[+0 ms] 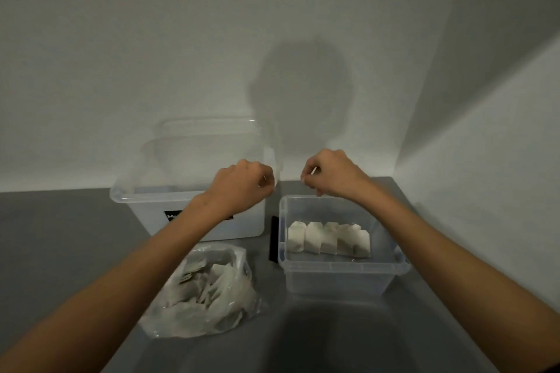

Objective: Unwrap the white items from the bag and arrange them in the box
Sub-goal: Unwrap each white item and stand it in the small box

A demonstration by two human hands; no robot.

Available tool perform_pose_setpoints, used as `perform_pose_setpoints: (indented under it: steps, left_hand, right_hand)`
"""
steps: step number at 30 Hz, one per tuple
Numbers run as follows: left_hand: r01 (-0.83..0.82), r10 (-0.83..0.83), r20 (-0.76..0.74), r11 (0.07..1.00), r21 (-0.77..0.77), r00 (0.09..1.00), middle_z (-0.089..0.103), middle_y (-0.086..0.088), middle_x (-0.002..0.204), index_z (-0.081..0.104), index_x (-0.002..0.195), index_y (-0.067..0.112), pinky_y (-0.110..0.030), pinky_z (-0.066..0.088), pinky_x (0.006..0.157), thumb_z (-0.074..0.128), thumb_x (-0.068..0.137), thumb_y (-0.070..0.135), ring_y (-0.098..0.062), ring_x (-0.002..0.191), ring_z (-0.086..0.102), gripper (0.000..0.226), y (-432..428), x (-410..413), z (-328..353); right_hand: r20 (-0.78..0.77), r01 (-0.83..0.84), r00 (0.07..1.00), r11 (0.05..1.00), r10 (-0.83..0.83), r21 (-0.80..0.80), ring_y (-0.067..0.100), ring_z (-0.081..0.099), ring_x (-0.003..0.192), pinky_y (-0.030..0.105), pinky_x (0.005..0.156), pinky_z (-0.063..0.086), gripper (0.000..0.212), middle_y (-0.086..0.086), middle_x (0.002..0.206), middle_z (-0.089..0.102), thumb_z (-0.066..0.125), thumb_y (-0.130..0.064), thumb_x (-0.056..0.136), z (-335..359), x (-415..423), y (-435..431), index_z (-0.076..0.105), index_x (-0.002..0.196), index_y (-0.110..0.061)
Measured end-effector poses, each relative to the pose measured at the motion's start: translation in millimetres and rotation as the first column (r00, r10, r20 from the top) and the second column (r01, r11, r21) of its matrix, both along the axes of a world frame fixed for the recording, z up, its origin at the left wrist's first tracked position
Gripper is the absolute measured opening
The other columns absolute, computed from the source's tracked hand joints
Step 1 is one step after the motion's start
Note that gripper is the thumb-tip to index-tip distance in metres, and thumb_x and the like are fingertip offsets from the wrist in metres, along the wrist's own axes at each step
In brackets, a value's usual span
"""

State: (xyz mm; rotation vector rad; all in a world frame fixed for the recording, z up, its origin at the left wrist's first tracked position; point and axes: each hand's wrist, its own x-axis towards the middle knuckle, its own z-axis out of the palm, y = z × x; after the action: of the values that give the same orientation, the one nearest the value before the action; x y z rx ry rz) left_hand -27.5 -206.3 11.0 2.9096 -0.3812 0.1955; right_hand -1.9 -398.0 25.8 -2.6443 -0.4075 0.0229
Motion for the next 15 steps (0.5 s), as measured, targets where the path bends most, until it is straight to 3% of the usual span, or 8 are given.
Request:
perform_pose_setpoints:
  steps: [8,13,15]
  left_hand:
    - [-0.034,-0.018,-0.277,0.983,-0.181,0.961,0.071,0.009,0.078,0.071,0.083,0.024,-0.027,0.056,0.072,0.066,0.085,0.030,-0.005,0.068,0.066,0.008,105,-42,-5]
    - [-0.034,-0.049,-0.458,0.985,-0.170,0.888,0.073,0.003,0.076,0.073,0.084,0.014,-0.024,0.057,0.066,0.066,0.084,0.019,-0.006,0.062,0.067,0.008,141,-58,-38]
    - [-0.008,-0.068,-0.538,0.990,-0.137,0.840,0.073,-0.001,0.080,0.072,0.087,0.012,-0.021,0.057,0.065,0.065,0.085,0.016,-0.005,0.064,0.066,0.008,150,-64,-52]
  right_hand:
    - [-0.078,-0.144,0.985,0.983,0.154,0.113,0.012,0.069,0.062,0.031,0.073,0.058,0.012,0.000,0.080,0.069,0.062,-0.018,0.088,0,-44,94,0.072,0.090,-0.014]
    - [-0.250,-0.237,0.936,0.969,0.247,0.070,0.011,0.068,0.061,0.017,0.057,0.052,0.012,0.003,0.075,0.070,0.061,-0.015,0.090,-26,-67,146,0.071,0.088,-0.008]
    - [-0.337,-0.267,0.906,0.963,0.257,0.015,0.012,0.063,0.056,0.019,0.056,0.053,0.013,0.008,0.075,0.070,0.058,-0.008,0.090,-40,-74,162,0.071,0.088,-0.003]
